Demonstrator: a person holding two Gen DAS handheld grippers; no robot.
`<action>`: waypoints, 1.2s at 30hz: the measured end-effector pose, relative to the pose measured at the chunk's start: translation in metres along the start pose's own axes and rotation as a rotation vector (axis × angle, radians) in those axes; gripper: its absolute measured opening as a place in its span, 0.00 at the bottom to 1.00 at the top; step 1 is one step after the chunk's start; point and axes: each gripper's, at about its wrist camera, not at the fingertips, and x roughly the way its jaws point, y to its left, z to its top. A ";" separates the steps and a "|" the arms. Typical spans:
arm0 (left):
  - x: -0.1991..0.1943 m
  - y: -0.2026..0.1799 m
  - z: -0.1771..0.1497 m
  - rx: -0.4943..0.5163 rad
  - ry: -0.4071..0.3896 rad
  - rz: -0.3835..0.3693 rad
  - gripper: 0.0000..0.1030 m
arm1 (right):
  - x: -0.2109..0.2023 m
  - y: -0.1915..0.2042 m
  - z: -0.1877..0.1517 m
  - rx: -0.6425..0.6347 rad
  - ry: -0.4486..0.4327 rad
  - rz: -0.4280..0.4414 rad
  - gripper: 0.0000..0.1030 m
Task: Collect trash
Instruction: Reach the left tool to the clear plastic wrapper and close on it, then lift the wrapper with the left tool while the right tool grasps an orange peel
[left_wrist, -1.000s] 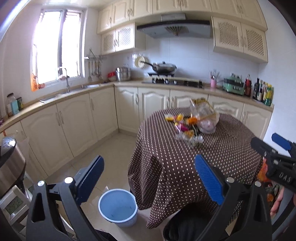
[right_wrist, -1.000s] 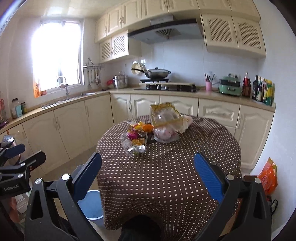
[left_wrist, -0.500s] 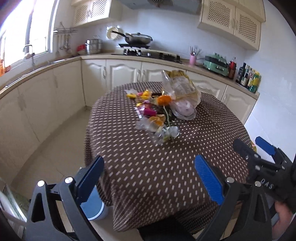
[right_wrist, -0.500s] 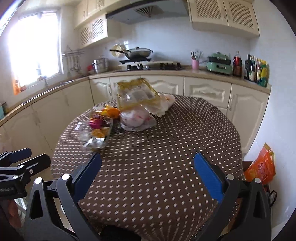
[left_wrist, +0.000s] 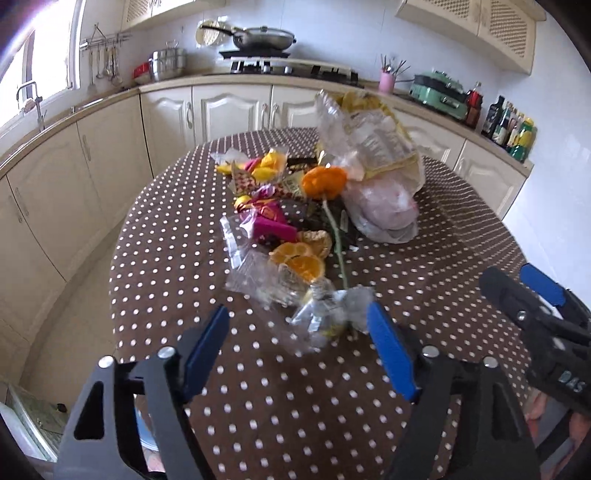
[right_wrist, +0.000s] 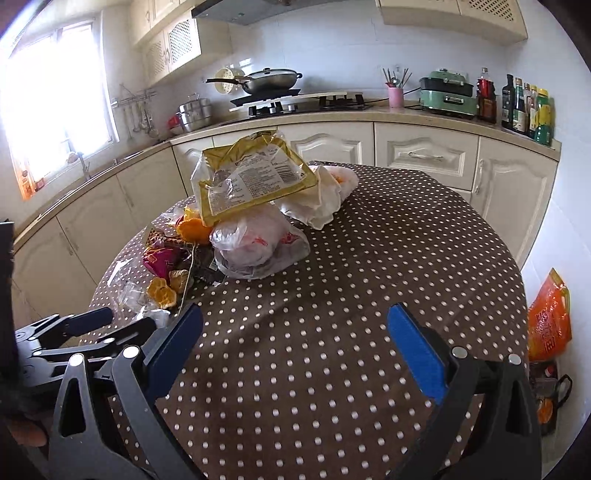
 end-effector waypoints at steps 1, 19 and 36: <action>0.004 0.001 0.001 -0.001 0.010 -0.006 0.62 | 0.003 0.001 0.001 -0.004 0.003 0.001 0.94; -0.067 0.056 -0.019 -0.081 -0.150 -0.091 0.25 | 0.020 0.066 0.006 -0.105 0.047 0.110 0.94; -0.082 0.137 -0.042 -0.190 -0.172 -0.033 0.25 | 0.083 0.131 0.016 -0.109 0.192 0.151 0.68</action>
